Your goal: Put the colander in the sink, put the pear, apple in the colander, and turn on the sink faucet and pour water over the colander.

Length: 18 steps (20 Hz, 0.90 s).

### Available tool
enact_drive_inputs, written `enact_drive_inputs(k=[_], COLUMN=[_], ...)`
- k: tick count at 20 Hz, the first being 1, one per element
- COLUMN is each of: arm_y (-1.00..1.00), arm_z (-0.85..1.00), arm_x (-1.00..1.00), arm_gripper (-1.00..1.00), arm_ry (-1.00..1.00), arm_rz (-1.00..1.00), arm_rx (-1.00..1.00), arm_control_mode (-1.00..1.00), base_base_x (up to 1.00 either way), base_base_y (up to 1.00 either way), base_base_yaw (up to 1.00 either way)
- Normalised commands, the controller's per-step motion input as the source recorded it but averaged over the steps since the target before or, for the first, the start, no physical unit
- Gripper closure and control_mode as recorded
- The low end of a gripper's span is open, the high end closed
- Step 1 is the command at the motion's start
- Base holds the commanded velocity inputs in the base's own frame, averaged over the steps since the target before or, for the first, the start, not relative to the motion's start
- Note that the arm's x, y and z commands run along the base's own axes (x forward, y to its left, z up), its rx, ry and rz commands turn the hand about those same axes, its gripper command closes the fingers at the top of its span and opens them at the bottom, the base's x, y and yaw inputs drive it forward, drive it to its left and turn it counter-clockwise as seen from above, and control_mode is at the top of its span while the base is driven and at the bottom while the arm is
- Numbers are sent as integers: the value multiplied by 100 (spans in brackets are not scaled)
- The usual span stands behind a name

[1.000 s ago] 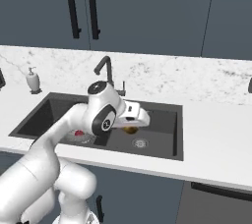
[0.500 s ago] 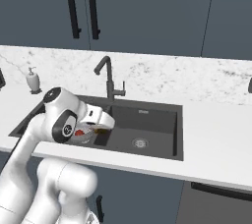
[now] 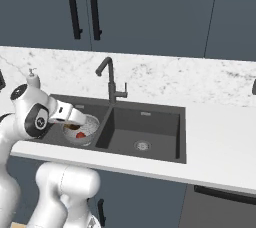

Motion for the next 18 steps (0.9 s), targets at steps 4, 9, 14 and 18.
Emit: enact_drive_inputs(k=[4, 9, 14, 18], arm_y=[88, 47, 18, 3], arm_z=[1, -14, -35, -54], arm_x=[40, 66, 81, 63], arm_gripper=[100, 100, 100, 100], arm_ry=[1, 0, 14, 25], arm_rz=[0, 0, 0, 0], arm_rx=[2, 1, 5, 12], arm_control_mode=[-100, -100, -100, -100], base_base_x=[0, 0, 0, 0], base_base_y=[0, 0, 0, 0], base_base_yaw=[0, 0, 0, 0])
